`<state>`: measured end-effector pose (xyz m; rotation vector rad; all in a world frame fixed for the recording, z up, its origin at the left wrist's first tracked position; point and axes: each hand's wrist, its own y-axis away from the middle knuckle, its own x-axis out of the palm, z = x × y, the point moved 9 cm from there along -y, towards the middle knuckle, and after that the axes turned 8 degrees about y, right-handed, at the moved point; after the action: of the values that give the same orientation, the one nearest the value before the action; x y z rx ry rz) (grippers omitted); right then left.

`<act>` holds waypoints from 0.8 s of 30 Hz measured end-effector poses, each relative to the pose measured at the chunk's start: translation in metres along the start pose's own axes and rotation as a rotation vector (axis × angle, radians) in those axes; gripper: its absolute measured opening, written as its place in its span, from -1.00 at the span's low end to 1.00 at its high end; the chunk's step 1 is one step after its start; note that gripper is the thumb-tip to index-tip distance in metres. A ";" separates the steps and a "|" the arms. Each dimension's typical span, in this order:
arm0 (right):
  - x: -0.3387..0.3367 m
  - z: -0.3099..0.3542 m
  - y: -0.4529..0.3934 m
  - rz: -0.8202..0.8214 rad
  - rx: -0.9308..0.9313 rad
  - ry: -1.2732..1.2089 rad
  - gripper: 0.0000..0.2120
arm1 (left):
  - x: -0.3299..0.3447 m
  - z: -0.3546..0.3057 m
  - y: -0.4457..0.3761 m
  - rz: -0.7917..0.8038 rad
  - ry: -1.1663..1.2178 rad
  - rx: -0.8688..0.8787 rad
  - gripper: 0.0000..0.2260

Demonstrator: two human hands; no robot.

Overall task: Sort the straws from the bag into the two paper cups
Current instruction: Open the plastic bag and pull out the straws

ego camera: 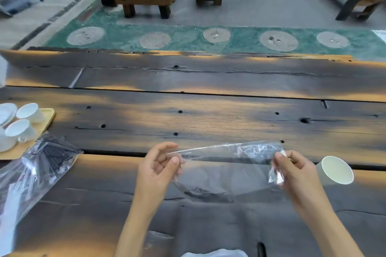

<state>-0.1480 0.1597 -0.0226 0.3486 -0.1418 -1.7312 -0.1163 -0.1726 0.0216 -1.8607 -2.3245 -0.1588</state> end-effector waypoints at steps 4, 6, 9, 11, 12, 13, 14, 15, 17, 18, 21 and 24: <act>-0.006 0.058 0.021 -0.232 -0.403 0.491 -0.67 | 0.003 -0.016 0.012 -0.040 0.047 0.006 -0.77; 0.021 0.095 0.043 -0.162 -0.711 0.653 -0.72 | 0.012 -0.021 0.017 -0.028 0.063 -0.007 -0.76; 0.080 0.119 0.077 0.157 -0.922 0.740 -0.71 | 0.032 -0.028 0.023 0.043 0.054 -0.018 -0.74; 0.112 0.122 0.090 0.331 -0.932 0.727 -0.68 | 0.043 -0.034 0.026 0.077 0.046 -0.012 -0.73; 0.122 0.122 0.092 0.390 -0.897 0.675 -0.71 | 0.046 -0.037 0.027 0.087 0.049 -0.009 -0.74; 0.128 0.123 0.092 0.423 -0.861 0.610 -0.77 | 0.049 -0.040 0.028 0.093 0.049 -0.004 -0.74; 0.131 0.125 0.091 0.437 -0.833 0.546 -0.85 | 0.049 -0.043 0.029 0.092 0.048 0.002 -0.74; 0.131 0.127 0.089 0.443 -0.798 0.493 -0.86 | 0.047 -0.045 0.030 0.085 0.048 0.008 -0.72; 0.129 0.131 0.085 0.457 -0.734 0.408 -0.77 | 0.043 -0.048 0.031 0.068 0.054 0.002 -0.67; 0.126 0.134 0.084 0.466 -0.711 0.368 -0.77 | 0.041 -0.048 0.032 0.066 0.056 -0.011 -0.66; 0.120 0.141 0.083 0.467 -0.698 0.353 -0.79 | 0.039 -0.043 0.035 0.090 0.045 -0.070 -0.74; 0.117 0.143 0.085 0.456 -0.708 0.412 -0.79 | 0.044 -0.039 0.035 0.150 0.015 -0.079 -0.88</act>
<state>-0.1307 0.0150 0.1189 0.1223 0.6338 -1.1326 -0.0892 -0.1294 0.0682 -2.0549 -2.1885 -0.2485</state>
